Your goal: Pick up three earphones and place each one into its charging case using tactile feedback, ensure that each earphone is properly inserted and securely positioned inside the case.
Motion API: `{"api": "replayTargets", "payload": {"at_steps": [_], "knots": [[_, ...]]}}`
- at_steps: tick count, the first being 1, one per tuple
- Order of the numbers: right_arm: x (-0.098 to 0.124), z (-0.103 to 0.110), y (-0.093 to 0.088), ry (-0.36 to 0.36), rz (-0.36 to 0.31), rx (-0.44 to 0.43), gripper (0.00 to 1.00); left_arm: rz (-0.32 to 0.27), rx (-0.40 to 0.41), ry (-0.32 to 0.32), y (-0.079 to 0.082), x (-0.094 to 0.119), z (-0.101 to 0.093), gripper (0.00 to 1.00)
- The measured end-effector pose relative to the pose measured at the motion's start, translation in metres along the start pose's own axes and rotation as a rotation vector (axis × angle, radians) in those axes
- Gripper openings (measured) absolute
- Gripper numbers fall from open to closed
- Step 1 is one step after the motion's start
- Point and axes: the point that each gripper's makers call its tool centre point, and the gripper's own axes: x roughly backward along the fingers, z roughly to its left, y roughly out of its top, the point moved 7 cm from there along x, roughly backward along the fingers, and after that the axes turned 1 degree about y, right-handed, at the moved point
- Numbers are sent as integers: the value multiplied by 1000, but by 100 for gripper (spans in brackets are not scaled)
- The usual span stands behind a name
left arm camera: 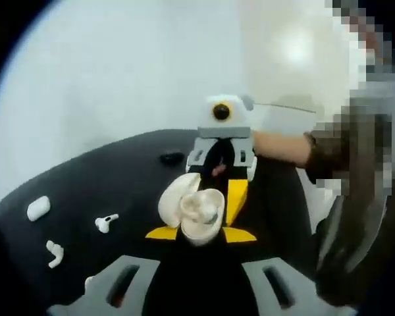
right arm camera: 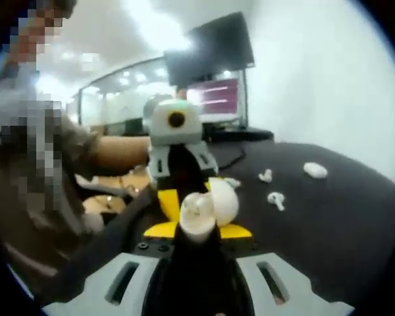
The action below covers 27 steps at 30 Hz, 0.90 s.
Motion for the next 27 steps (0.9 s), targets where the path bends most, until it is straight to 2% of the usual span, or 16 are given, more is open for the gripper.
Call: {"api": "replayTargets", "payload": {"at_steps": [4, 7, 11, 16, 20, 25, 27], "knots": [[8, 0, 2, -5, 16, -44, 35, -28, 30, -2, 1, 0, 2, 22], [13, 0, 9, -11, -22, -39, 22, -44, 25, -3, 3, 0, 3, 23], [10, -3, 7, -31, -11, -20, 22, -49, 30, -2, 5, -3, 6, 23], [6, -7, 4, -28, -23, -117, 24, -61, 56, -8, 4, -3, 8, 22], [8, -9, 3, -44, -12, -112, 28, -69, 67, -15, 3, -3, 5, 19], [17, -11, 8, -59, -39, -133, 29, -67, 77, -18, 2, -3, 5, 19], [24, -14, 12, -82, -76, -186, 28, -60, 89, -16, 1, -4, 6, 18]]}}
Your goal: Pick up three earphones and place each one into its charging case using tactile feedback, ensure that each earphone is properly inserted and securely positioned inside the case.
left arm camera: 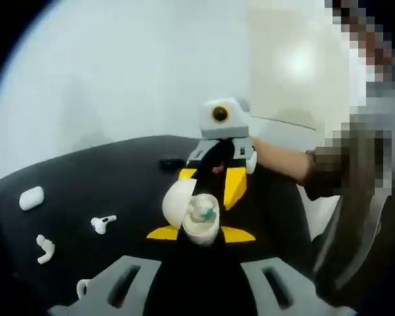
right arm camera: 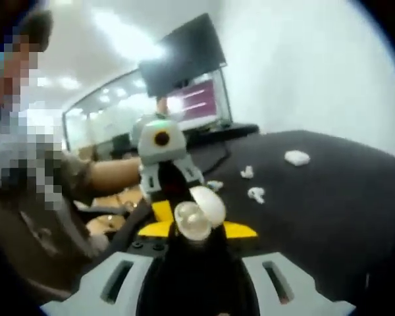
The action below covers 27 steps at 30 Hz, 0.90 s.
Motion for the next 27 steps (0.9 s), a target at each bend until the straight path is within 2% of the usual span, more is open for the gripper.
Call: {"api": "replayTargets", "payload": {"at_steps": [2, 4, 6, 11, 19, 23, 25, 27], "knots": [[6, -1, 4, -1, -34, -77, 26, 11, 12, -7, -2, -1, 0, 18], [11, -3, 6, 1, -40, -119, 21, 18, 8, -9, -2, -2, -1, 18], [12, -3, 7, -9, -49, -124, 19, 21, -10, -3, -3, -3, -2, 18], [9, -3, 1, -33, -1, -127, 15, 21, -18, 1, -2, -4, -2, 18], [5, 1, 0, 15, 11, -222, 9, 21, -62, -3, -1, -5, -4, 18], [3, 0, 3, 47, -29, -362, 8, 24, -105, 1, 1, -5, -6, 18], [1, -4, 2, 38, -32, -415, 8, 22, -125, 7, 1, -5, -6, 18], [-3, -7, 1, 1, -35, -389, 13, 17, -138, 7, 2, -5, -6, 17]]}}
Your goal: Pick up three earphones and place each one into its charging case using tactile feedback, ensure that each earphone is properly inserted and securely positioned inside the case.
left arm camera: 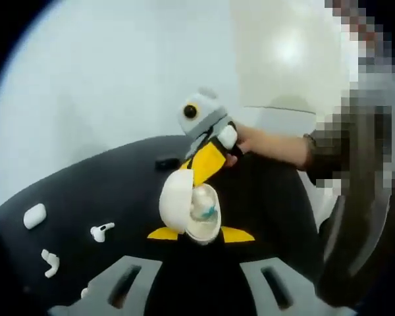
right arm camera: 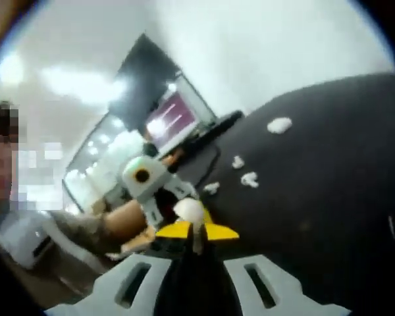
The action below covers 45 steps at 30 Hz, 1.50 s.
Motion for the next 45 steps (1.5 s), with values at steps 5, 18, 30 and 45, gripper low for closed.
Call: {"api": "replayTargets", "payload": {"at_steps": [5, 18, 30, 45], "knots": [[-7, 5, 4, -11, -34, 113, 21, 2, 1, -6, 0, -1, -1, 17], [32, 21, 11, -92, 12, 167, 9, -5, 22, 4, -1, -2, 2, 17], [-7, 37, 2, -186, 218, 303, 13, -10, 10, -9, -2, -1, 1, 16], [-9, 43, 4, -229, 107, 234, 16, -16, -5, 0, -1, -3, 1, 13]]}}
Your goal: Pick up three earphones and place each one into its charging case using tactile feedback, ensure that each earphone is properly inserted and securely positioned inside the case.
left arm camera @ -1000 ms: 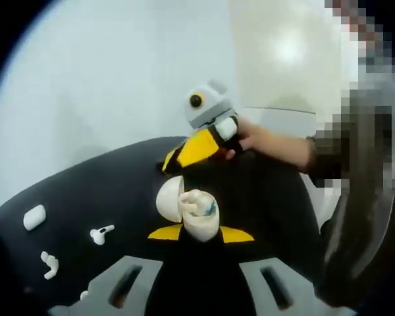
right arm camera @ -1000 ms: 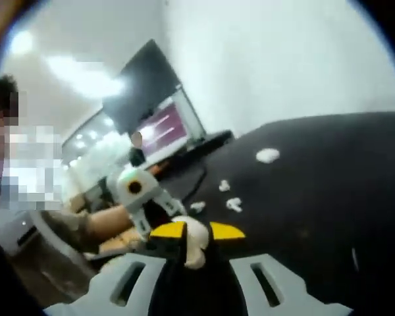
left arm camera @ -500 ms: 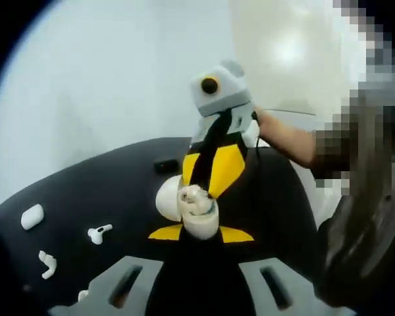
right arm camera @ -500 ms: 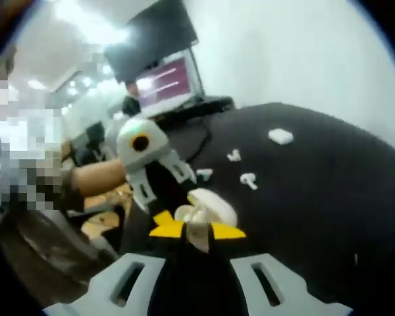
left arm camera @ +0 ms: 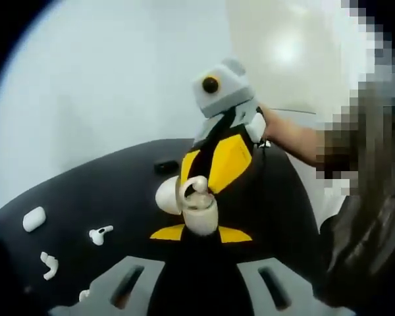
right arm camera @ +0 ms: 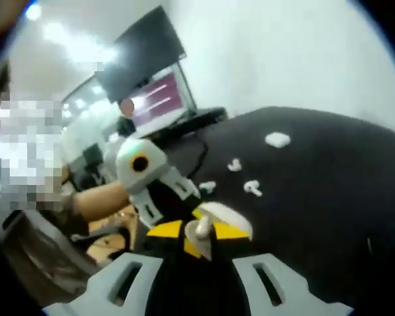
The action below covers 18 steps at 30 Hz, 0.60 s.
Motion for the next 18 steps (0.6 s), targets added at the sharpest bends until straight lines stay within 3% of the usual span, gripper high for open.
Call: {"api": "replayTargets", "payload": {"at_steps": [2, 7, 12, 16, 18], "knots": [[0, -3, -2, -44, 30, 40, 13, 3, 5, -1, 0, 0, 0, 12], [3, -1, -4, -26, 10, 36, 12, 0, 13, 9, 0, 0, -1, 13], [7, -3, -9, -23, -67, 195, 12, -15, 56, -15, 0, 1, -1, 19], [11, -11, -10, -15, -167, 109, 12, -26, 104, -38, 1, 3, 0, 25], [11, -16, -14, -15, -162, 97, 12, -25, 104, -37, 0, 1, 0, 25]]}}
